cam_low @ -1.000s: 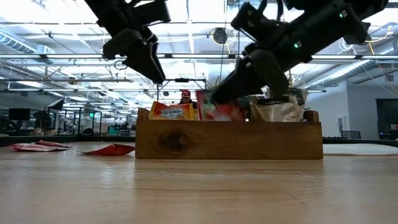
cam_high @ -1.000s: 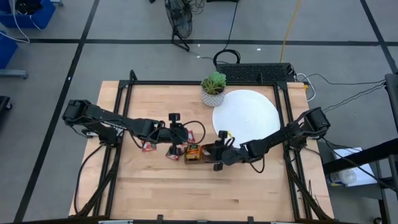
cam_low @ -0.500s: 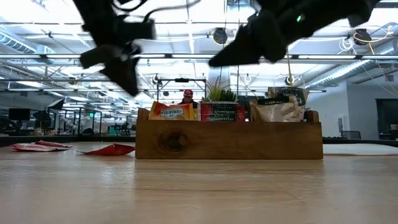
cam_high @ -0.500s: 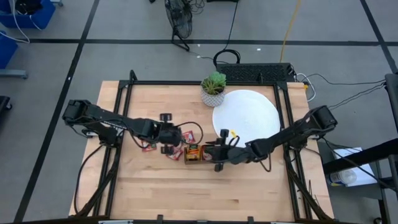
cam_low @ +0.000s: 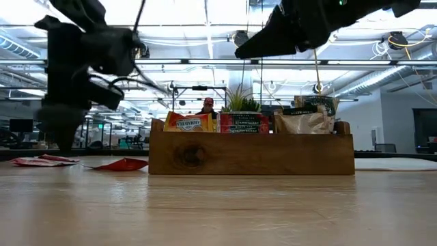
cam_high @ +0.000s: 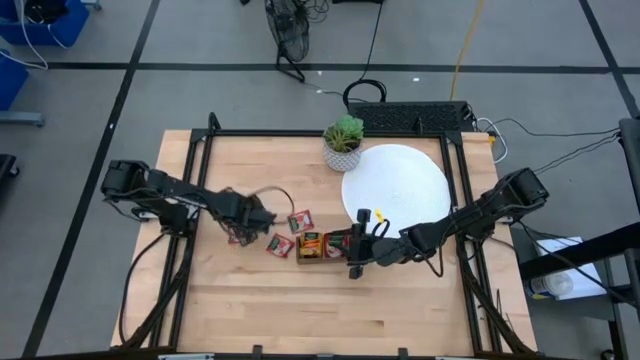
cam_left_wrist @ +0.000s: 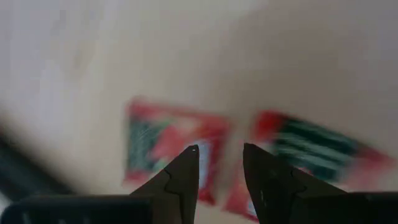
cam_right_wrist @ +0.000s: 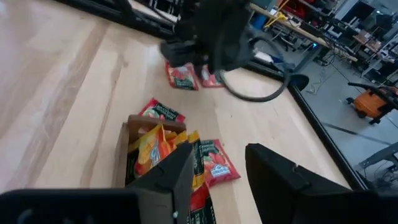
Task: Pick & Place Tea
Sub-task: Put the red tea bag into the middle section of the wooden organizer
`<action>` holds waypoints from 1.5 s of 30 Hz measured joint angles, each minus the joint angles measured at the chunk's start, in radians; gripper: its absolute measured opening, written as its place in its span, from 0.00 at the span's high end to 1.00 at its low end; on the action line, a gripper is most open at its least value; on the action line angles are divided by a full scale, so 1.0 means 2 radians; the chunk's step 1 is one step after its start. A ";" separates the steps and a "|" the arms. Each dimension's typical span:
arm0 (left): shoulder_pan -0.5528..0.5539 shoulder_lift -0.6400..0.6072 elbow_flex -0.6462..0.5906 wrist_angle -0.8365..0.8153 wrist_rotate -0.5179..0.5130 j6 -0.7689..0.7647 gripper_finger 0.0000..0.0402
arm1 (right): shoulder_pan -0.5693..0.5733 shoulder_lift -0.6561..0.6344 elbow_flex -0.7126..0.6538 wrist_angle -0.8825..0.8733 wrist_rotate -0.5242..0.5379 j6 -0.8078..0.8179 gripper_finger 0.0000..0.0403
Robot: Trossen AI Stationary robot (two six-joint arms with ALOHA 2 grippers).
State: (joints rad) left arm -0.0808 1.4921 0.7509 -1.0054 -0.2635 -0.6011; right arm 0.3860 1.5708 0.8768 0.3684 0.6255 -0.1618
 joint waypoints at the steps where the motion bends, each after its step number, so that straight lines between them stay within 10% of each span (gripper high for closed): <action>1: 0.011 -0.002 -0.002 -0.014 -0.002 -0.035 0.68 | 0.000 0.000 0.000 0.001 0.000 -0.001 0.68; 15: 0.148 -0.003 -0.004 -0.013 0.067 -0.041 0.67 | 0.004 0.000 -0.010 -0.013 -0.001 0.031 0.67; 33: 0.134 -0.007 -0.065 0.033 0.105 -0.022 0.31 | 0.004 0.000 -0.039 0.009 -0.001 0.024 0.68; 45: 0.132 -0.010 -0.078 0.068 0.109 0.022 0.63 | 0.004 0.000 -0.039 0.017 -0.001 0.023 0.68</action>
State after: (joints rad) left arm 0.1825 1.4715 0.5950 -0.8693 -0.0454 -0.5571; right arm 0.3939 1.5707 0.7994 0.4018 0.6235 -0.1162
